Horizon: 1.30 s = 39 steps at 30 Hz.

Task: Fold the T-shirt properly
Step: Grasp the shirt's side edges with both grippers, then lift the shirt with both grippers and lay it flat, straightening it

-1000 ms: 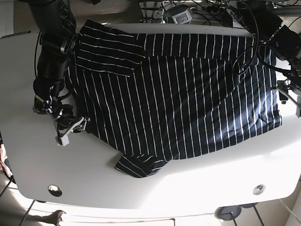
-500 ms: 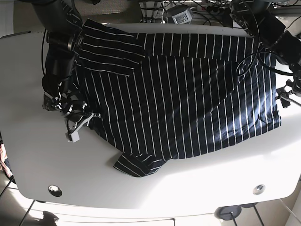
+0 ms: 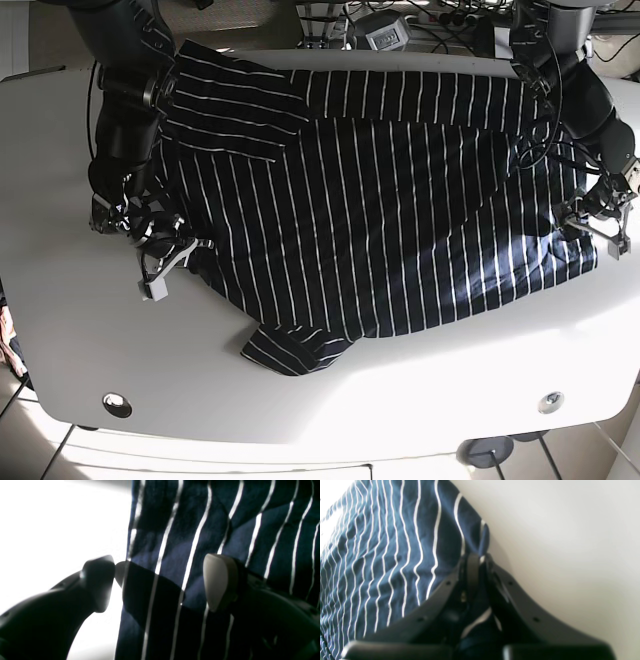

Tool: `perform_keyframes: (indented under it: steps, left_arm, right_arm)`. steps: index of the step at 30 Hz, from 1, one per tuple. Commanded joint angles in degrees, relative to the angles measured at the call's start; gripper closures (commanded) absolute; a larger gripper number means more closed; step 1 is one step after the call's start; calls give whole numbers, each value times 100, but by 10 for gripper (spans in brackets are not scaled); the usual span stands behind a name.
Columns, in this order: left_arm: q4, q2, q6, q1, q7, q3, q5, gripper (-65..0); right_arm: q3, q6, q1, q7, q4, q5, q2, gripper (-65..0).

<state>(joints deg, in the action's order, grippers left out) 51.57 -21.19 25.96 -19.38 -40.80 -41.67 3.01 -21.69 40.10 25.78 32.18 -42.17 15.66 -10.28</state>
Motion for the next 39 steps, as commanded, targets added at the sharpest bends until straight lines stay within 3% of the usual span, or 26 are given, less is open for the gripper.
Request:
perform_keyframes:
  steps: [1,3,6,9,10,13,18,24,30,34,39]
  left_arm:
    - [25,-83,257,-71,-127,-4,29,-517]
    - [8,-13,670,-71,-145,163,29,-517]
    - [-177,75,741,-80,-259,365,29,-506]
    - [-414,110,723,-89,-224,374,29,-293]
    - [-458,145,723,-89,-13,374,3,-182]
    - [-423,145,723,-54,330,374,-6,-11]
    - [-256,119,750,-54,286,338,20,0]
    - [2329,479,1330,404,-1024,347,3,0]
    - [3814,559,1347,113,-1973,673,20,0]
    - [4016,567,1303,-590,-2017,1376,-6,0]
    - [3093,567,978,-2137,-2043,2026,20,0]
  right_arm:
    - [-7,-10,116,56,-51,-23,-75,-22]
    - [-7,-10,108,56,-51,-23,-66,-22]
    - [-15,-10,108,56,-51,-23,-66,-22]
    - [-15,-10,108,56,-51,-23,-66,-22]
    - [-15,-10,108,56,-51,-23,-66,-22]
    - [-15,-10,108,56,-51,-23,-66,-22]
    - [-15,-10,46,-58,-68,-23,-66,-21]
    - [-209,-10,-798,540,-2196,-14,-57,-19]
    - [-332,-10,-1026,1454,-3972,-14,-119,-19]
    - [-323,-10,-684,1797,-4411,-14,-356,-19]
    - [-279,-10,574,1885,-3787,-14,-699,-19]
